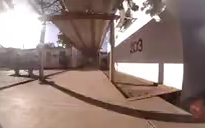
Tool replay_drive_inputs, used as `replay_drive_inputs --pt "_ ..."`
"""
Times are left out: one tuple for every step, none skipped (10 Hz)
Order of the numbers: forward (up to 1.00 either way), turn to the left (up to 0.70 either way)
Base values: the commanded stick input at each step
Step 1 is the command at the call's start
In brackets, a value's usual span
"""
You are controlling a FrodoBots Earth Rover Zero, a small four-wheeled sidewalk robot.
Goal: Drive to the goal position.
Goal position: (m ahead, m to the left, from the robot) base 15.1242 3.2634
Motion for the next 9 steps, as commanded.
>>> replay_drive_inputs --pt "0.7 0.35" --pt "0.7 0.35" --pt "0.7 0.35" --pt "0.7 0.35" --pt "0.7 0.35" --pt "0.7 0.35" --pt "0.7 0.0" --pt "0.7 0.0" --pt "0.7 0.0"
